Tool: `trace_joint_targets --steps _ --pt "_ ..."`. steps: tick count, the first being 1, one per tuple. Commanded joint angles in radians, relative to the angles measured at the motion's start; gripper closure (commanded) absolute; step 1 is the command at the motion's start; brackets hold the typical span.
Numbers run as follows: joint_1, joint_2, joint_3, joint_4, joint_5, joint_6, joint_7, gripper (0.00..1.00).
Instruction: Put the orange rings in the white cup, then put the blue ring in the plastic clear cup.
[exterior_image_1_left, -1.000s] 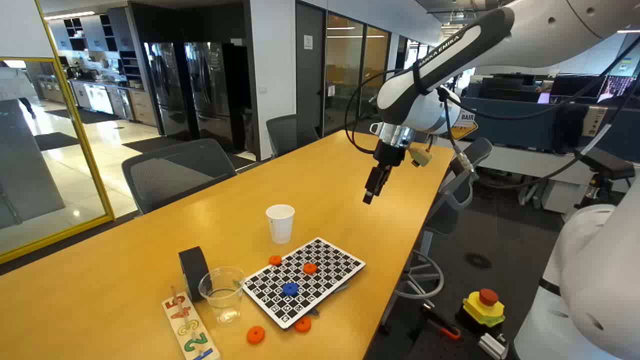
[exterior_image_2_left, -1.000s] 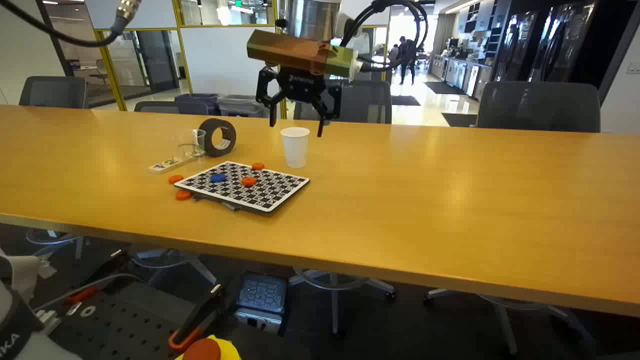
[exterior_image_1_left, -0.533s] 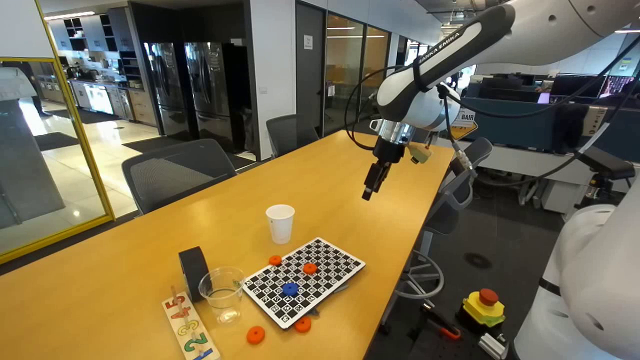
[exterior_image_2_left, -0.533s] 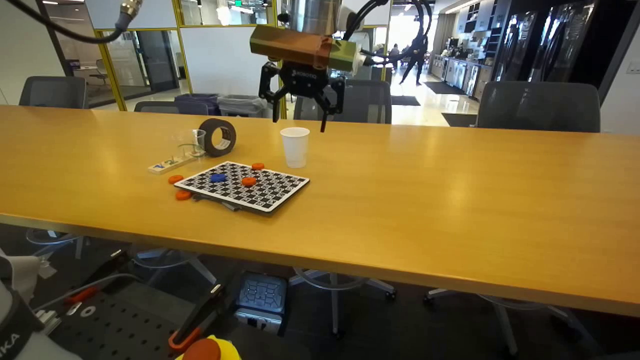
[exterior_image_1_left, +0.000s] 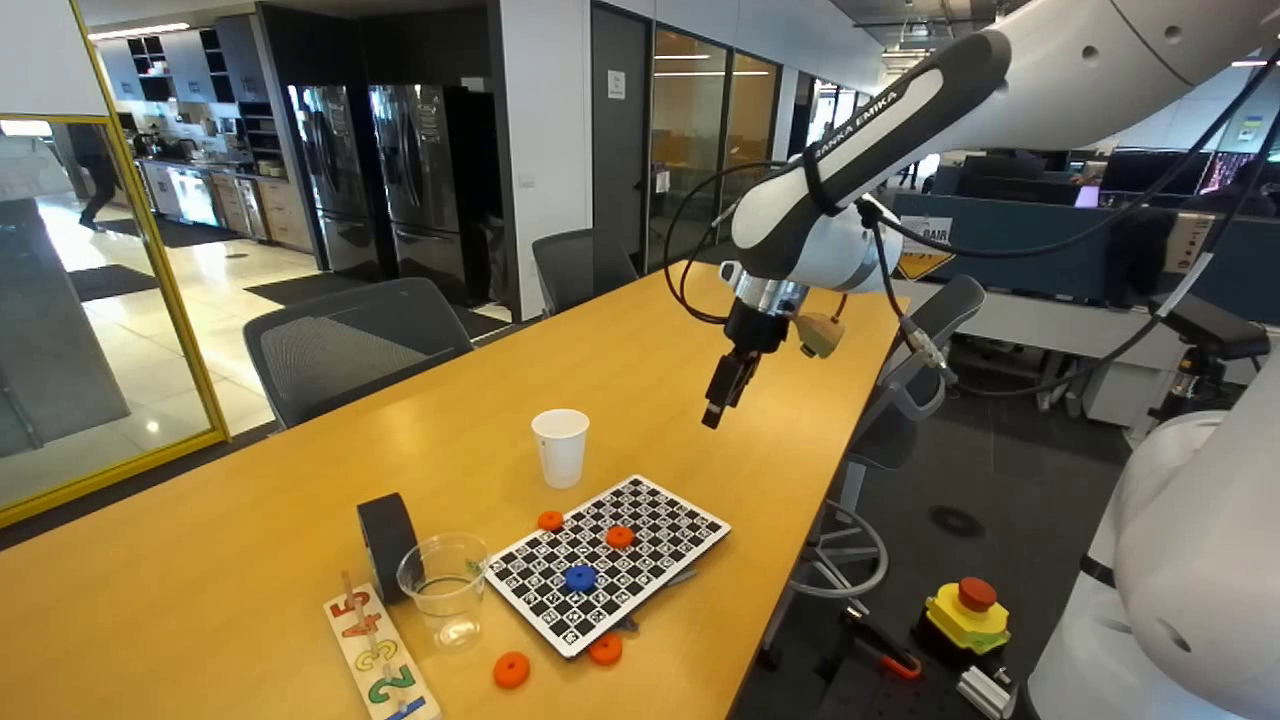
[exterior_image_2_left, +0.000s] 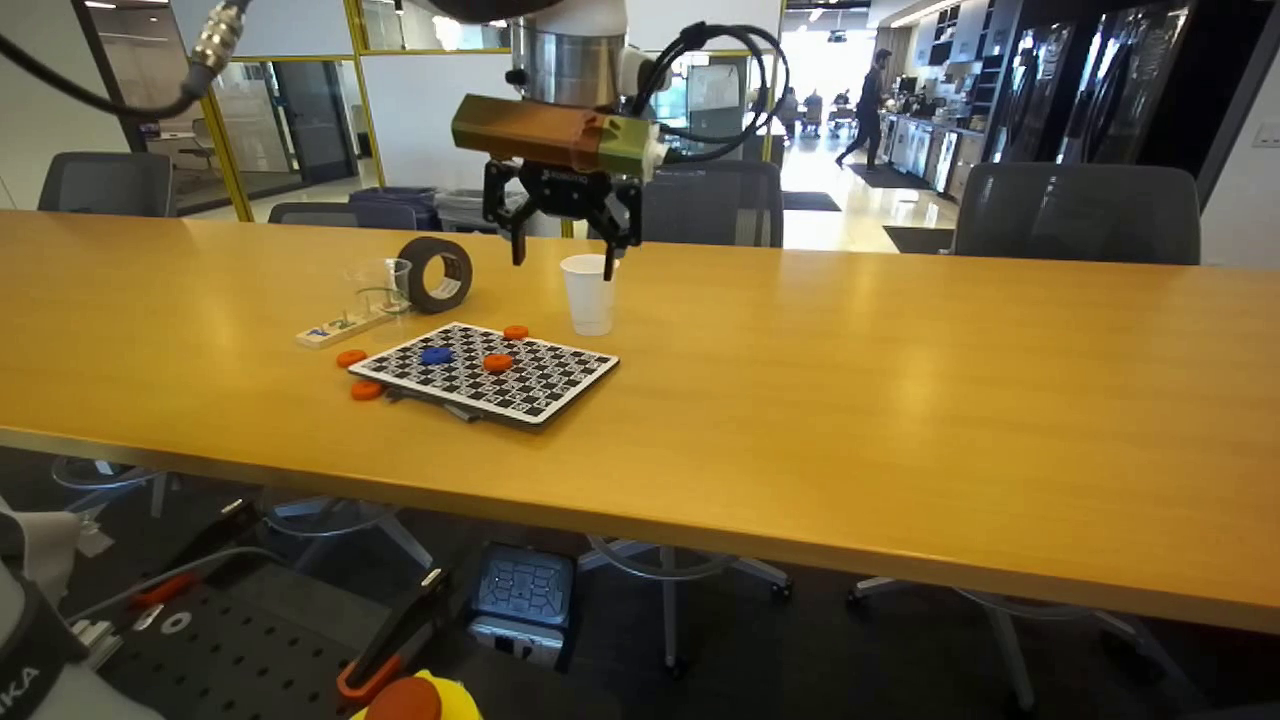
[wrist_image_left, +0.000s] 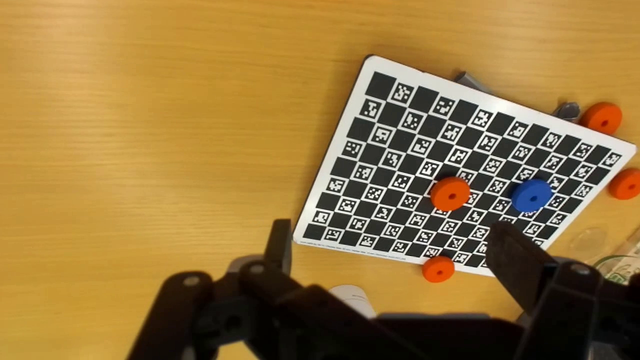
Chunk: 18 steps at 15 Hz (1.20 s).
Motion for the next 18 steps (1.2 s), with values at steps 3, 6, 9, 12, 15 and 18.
trace_joint_targets --steps 3,6,9,12,15,18 --pt "0.059 0.025 0.125 -0.09 0.092 0.204 0.113 0.0" --pt "0.102 0.043 0.185 -0.133 0.11 0.273 0.195 0.0" --pt "0.153 0.06 0.233 -0.179 0.148 0.348 0.274 0.0" --pt "0.205 0.107 0.268 -0.179 0.2 0.412 0.333 0.0" --pt "0.243 0.145 0.326 -0.189 0.233 0.492 0.408 0.0" --pt "0.264 0.194 0.376 -0.189 0.227 0.558 0.5 0.0"
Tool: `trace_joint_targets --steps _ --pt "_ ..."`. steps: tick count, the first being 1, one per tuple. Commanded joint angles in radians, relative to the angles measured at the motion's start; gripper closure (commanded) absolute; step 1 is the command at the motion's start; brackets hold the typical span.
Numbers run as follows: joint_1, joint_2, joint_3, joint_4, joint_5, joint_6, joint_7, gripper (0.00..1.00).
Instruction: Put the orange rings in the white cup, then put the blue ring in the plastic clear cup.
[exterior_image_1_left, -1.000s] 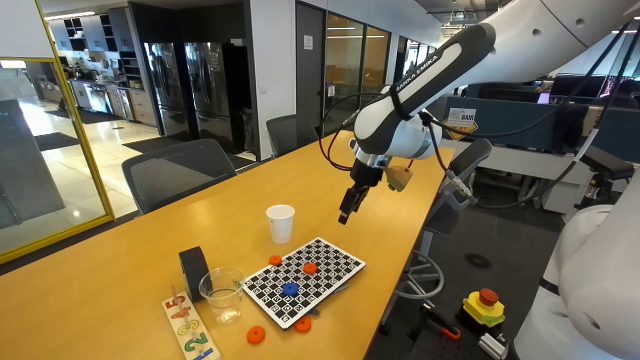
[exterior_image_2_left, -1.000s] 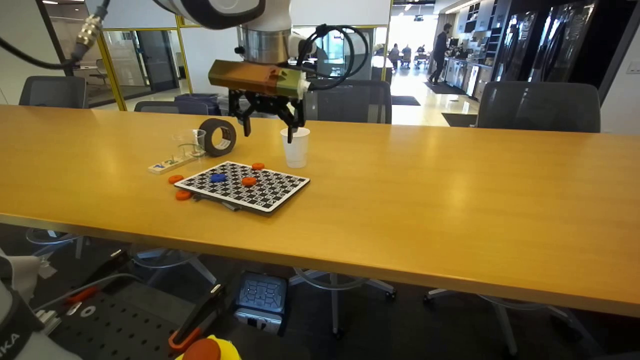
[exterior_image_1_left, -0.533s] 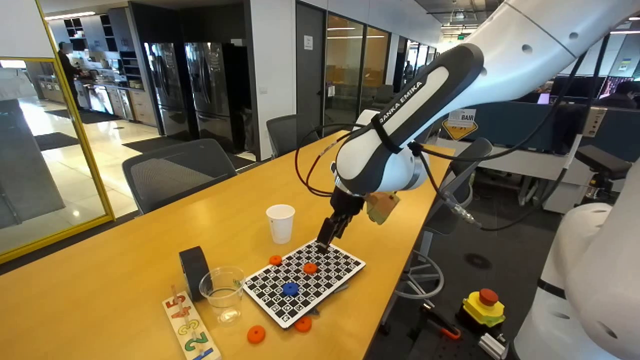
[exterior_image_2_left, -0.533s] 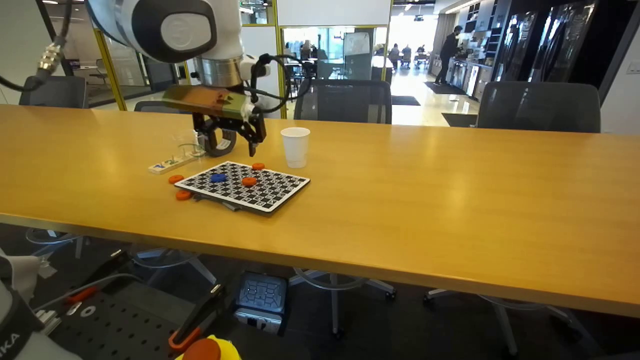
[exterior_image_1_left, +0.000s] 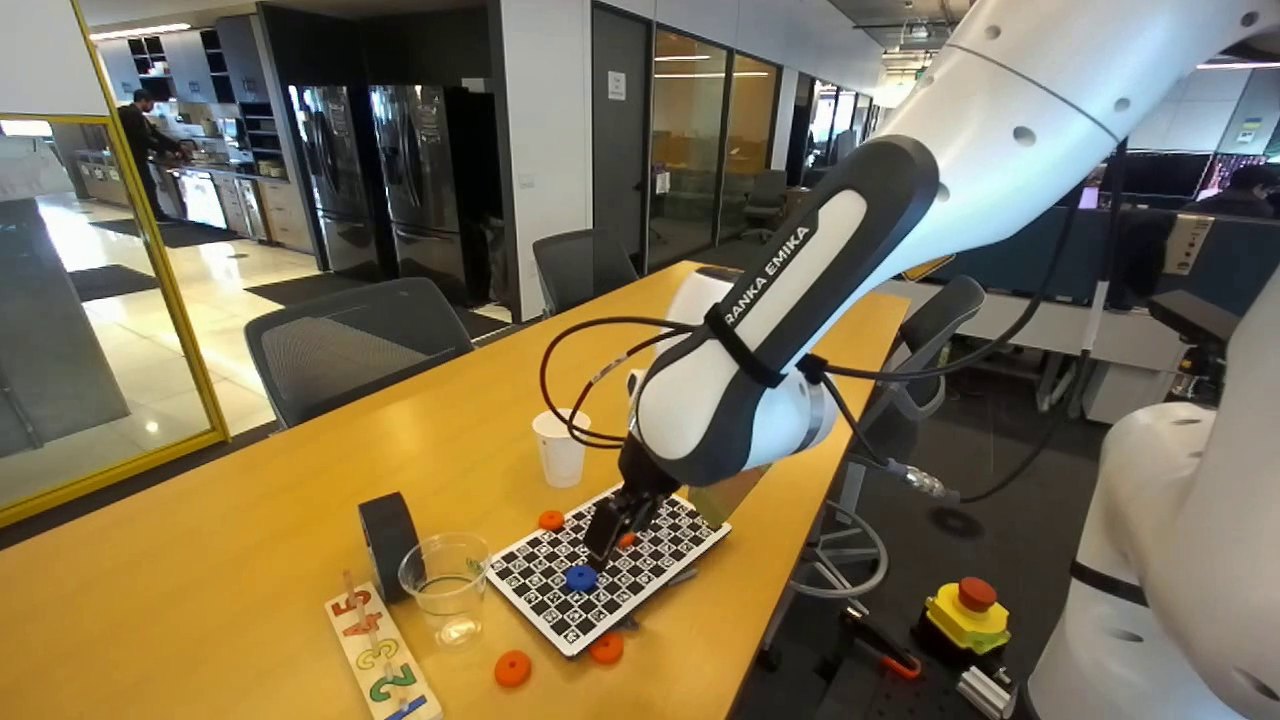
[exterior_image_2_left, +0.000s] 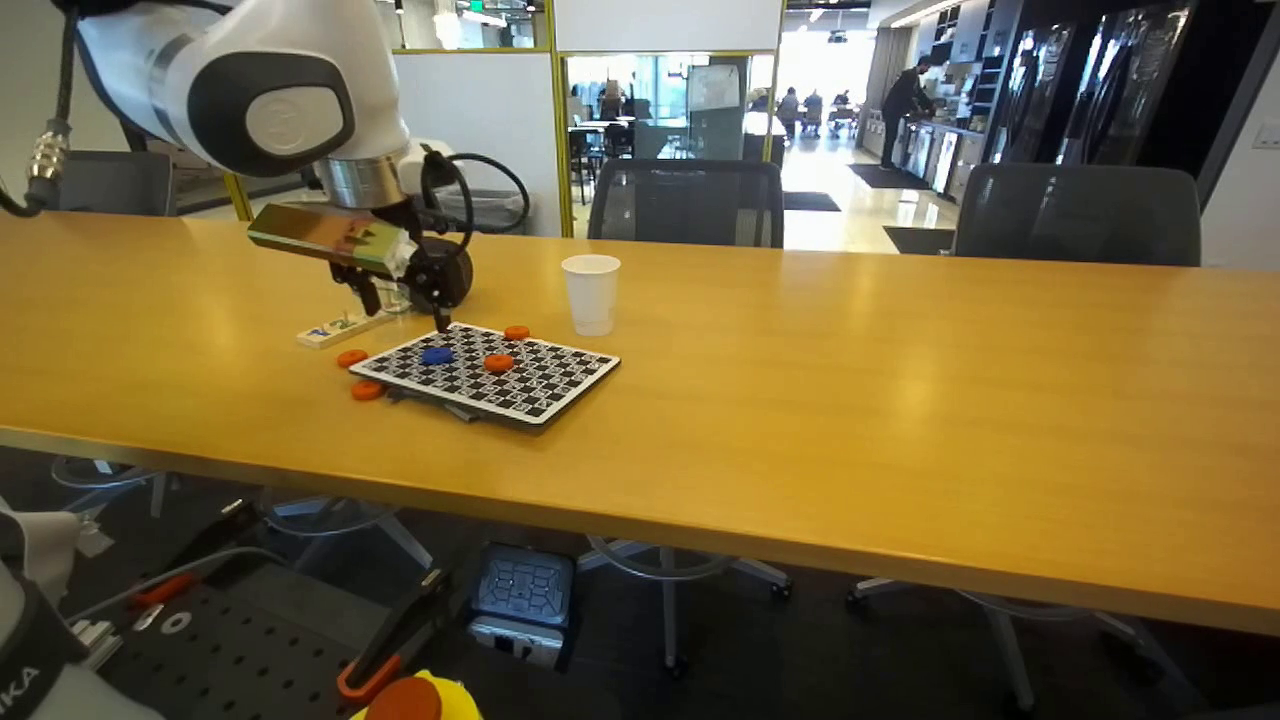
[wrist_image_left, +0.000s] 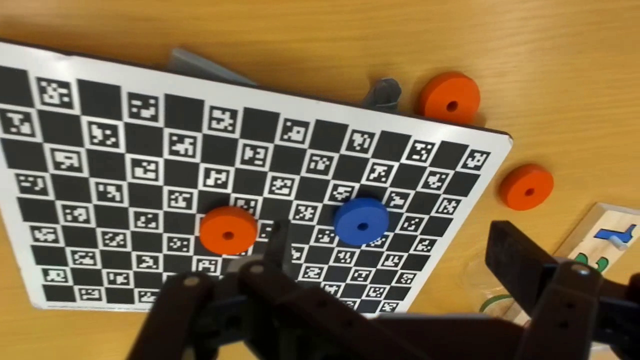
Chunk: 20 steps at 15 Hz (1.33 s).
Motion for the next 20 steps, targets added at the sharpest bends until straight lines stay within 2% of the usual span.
trace_joint_targets --steps 1,6,7,10,20 --pt "0.024 0.064 0.058 0.0 0.005 0.103 0.118 0.0" --pt "0.029 0.122 0.078 0.0 -0.063 0.111 0.278 0.0" --pt "-0.004 0.124 0.108 0.0 -0.095 0.102 0.316 0.0" --pt "-0.008 0.126 0.114 0.005 -0.17 0.084 0.393 0.0" --pt "-0.015 0.152 0.129 0.061 -0.25 -0.015 0.44 0.0"
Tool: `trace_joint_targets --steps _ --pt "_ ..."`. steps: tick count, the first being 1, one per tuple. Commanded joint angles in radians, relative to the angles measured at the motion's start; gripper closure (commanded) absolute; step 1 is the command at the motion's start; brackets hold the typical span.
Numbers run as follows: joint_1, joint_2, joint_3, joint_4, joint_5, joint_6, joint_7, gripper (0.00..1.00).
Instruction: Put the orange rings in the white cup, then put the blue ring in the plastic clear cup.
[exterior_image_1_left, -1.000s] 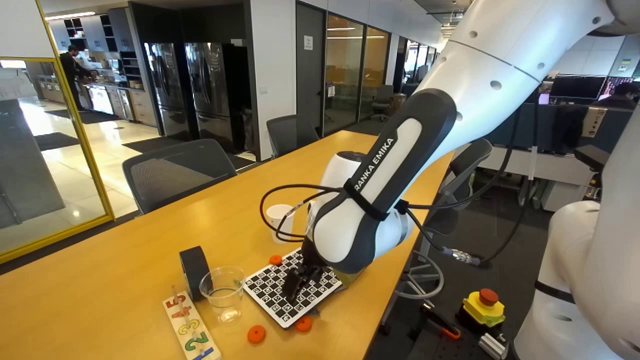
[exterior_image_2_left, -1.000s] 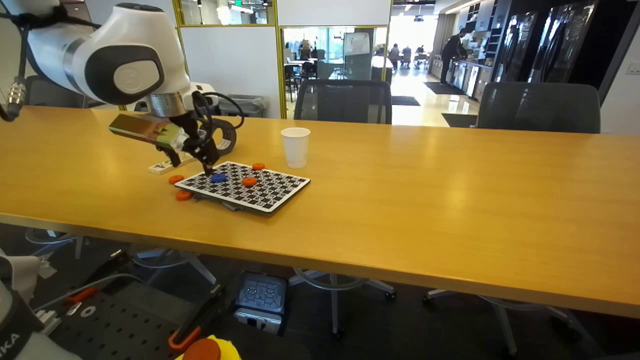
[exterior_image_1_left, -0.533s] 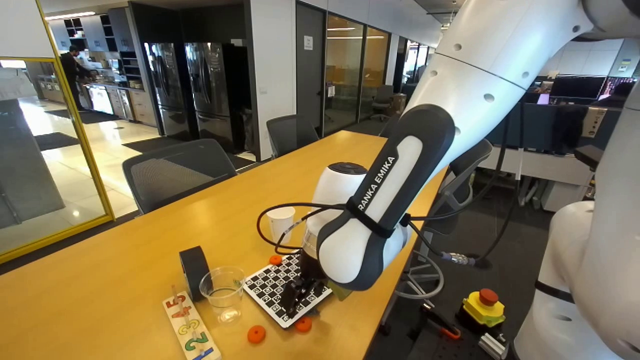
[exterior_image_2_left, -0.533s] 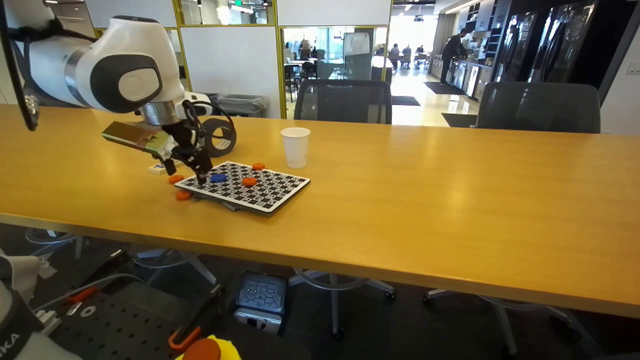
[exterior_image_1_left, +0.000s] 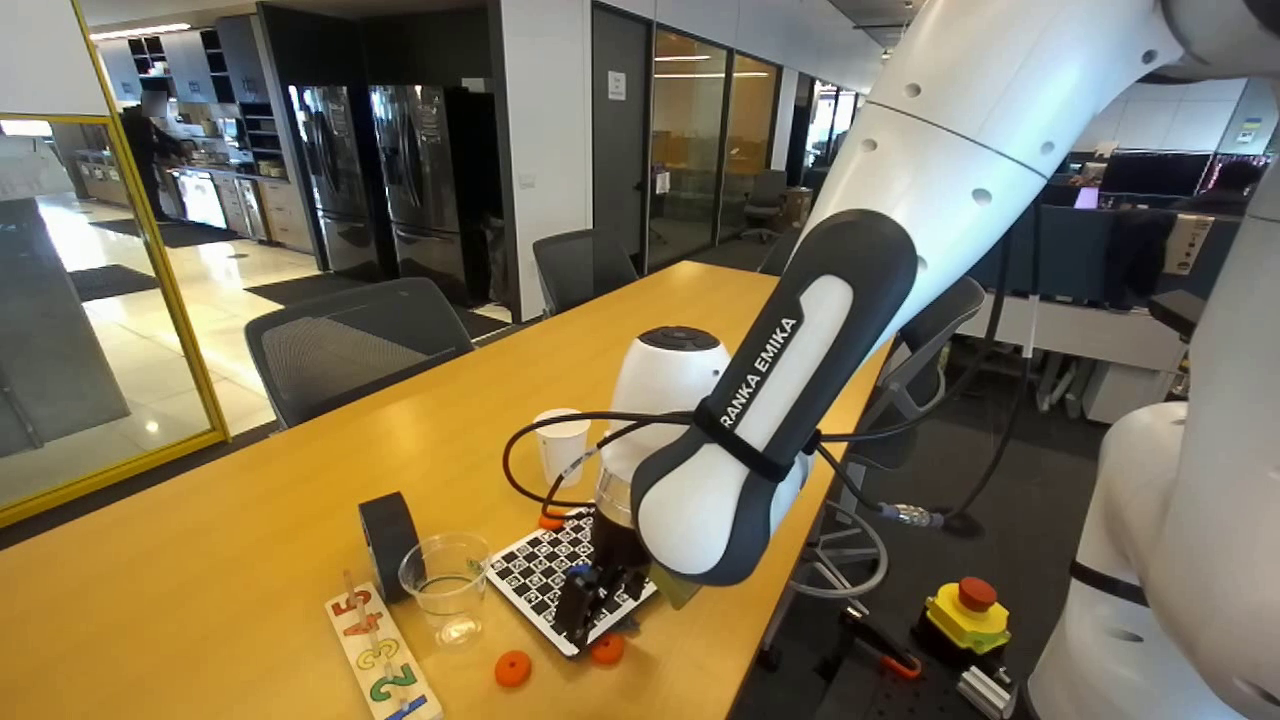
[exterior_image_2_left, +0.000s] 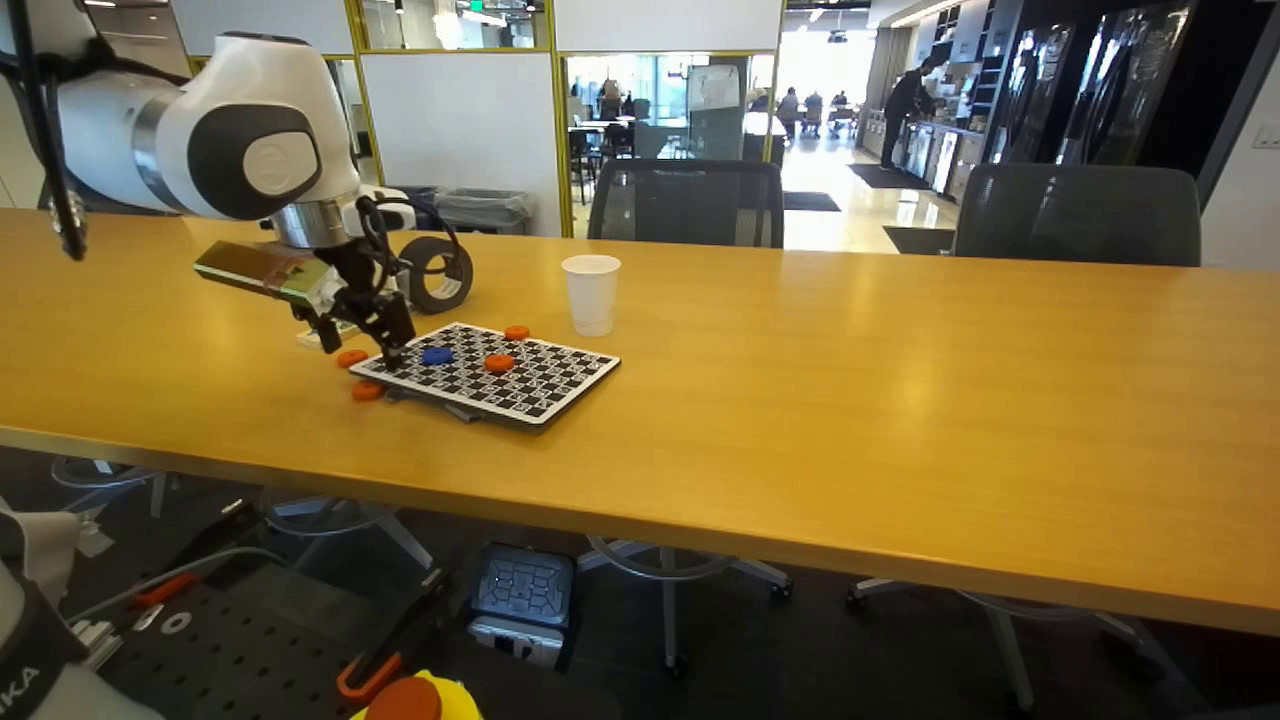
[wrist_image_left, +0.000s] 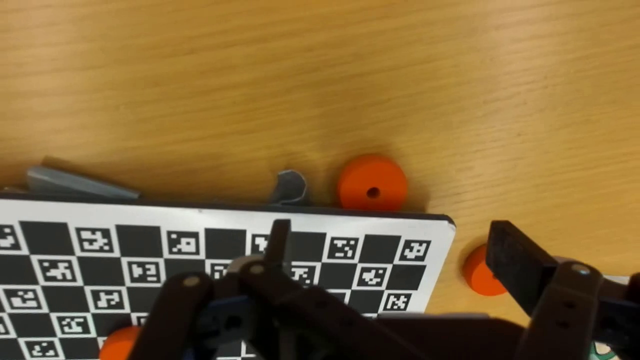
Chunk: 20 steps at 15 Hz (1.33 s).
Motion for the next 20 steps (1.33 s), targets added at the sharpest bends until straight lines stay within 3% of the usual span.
trace_joint_targets --steps 1,8,16,20 --pt "-0.025 0.023 0.02 0.056 -0.015 -0.062 0.002 0.0" --pt "-0.038 0.076 0.018 0.142 -0.01 -0.15 -0.004 0.0" --pt "-0.055 0.06 0.011 0.224 -0.011 -0.418 0.031 0.0" --pt "-0.055 0.067 0.019 0.219 0.015 -0.418 0.026 0.0"
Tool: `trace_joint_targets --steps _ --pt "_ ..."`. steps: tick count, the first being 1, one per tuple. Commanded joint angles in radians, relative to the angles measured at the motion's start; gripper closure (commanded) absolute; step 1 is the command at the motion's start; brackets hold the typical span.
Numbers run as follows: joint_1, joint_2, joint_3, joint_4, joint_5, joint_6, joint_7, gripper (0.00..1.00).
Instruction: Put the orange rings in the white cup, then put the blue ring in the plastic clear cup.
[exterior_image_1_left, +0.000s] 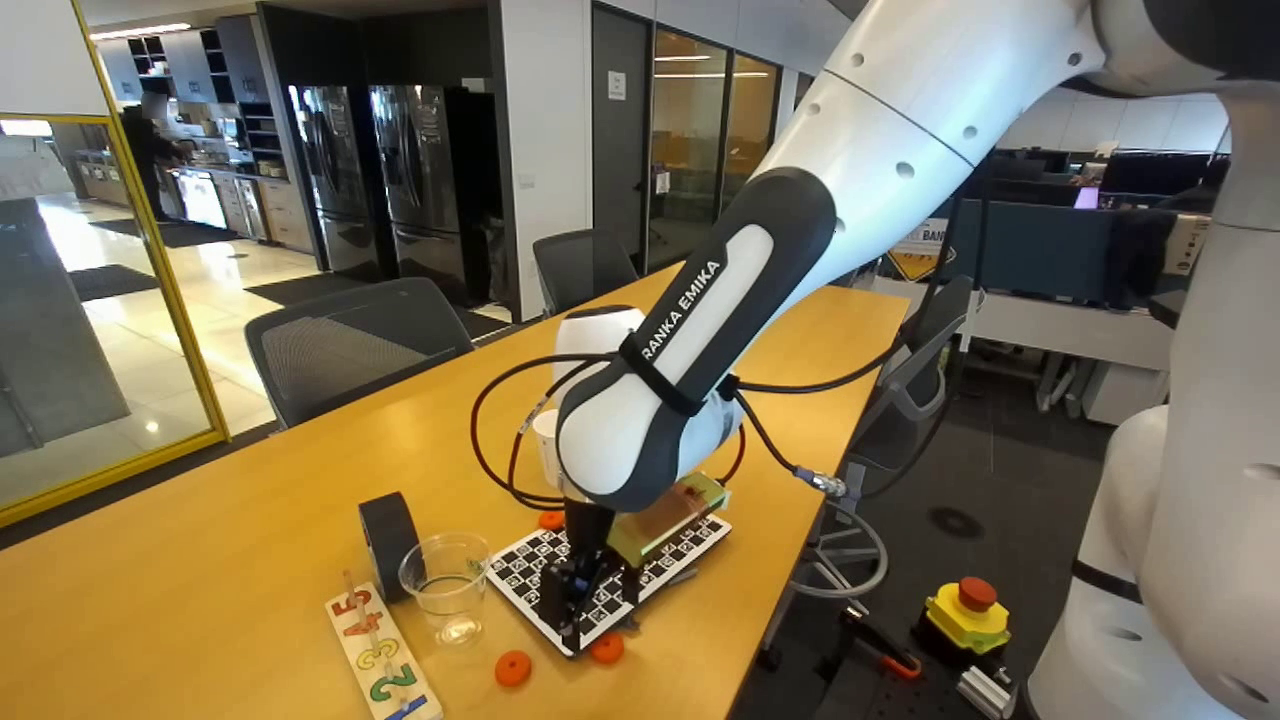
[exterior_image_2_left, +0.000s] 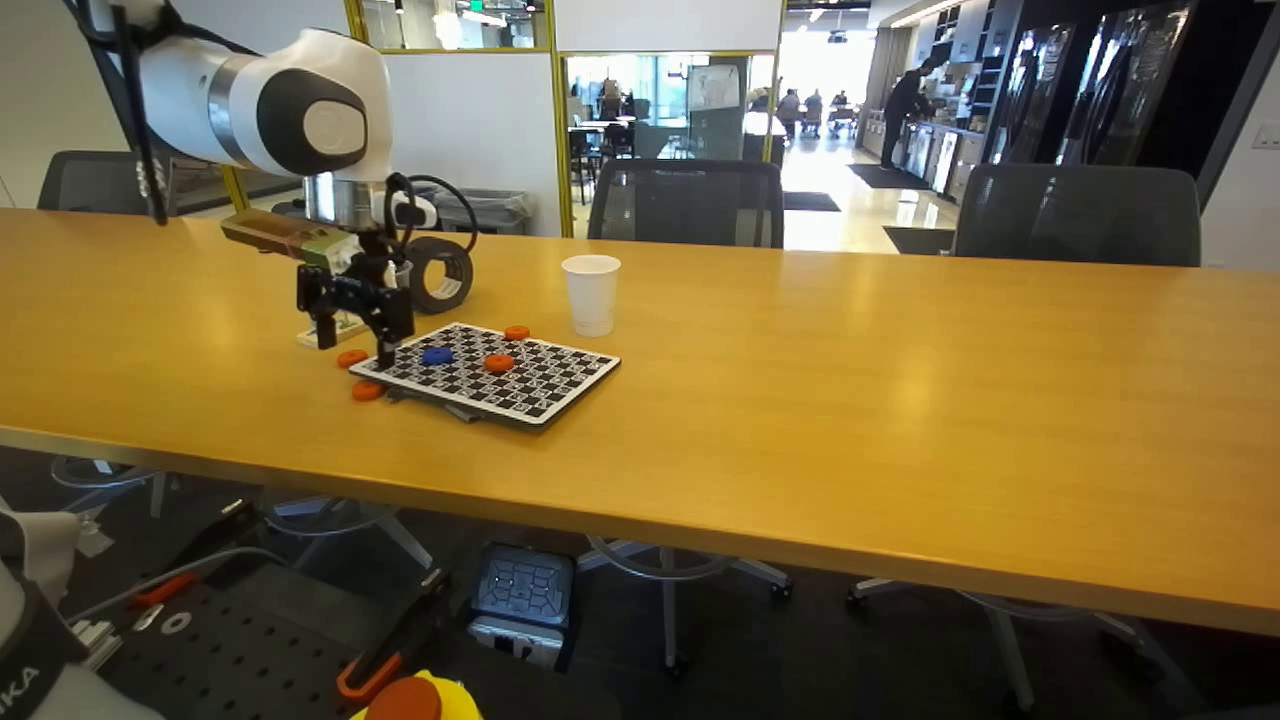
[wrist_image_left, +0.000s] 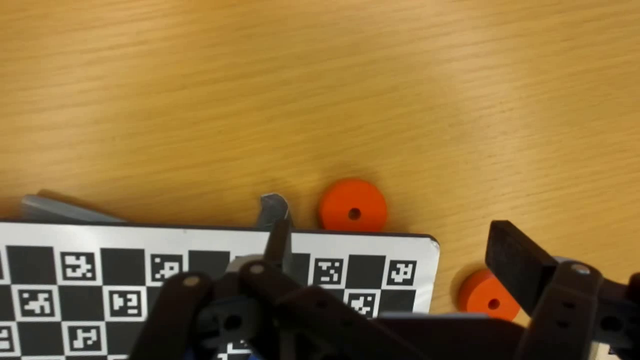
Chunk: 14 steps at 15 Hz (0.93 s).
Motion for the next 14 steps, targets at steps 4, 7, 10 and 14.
trace_joint_targets --steps 4,7,10,14 --pt "-0.003 0.011 0.026 -0.006 0.027 0.028 0.017 0.0" --pt "-0.001 0.023 0.034 -0.014 0.031 0.044 0.024 0.0" --pt "0.001 0.033 0.036 -0.021 0.02 0.068 0.045 0.0" --pt "0.007 0.05 0.031 -0.028 0.002 0.11 0.099 0.0"
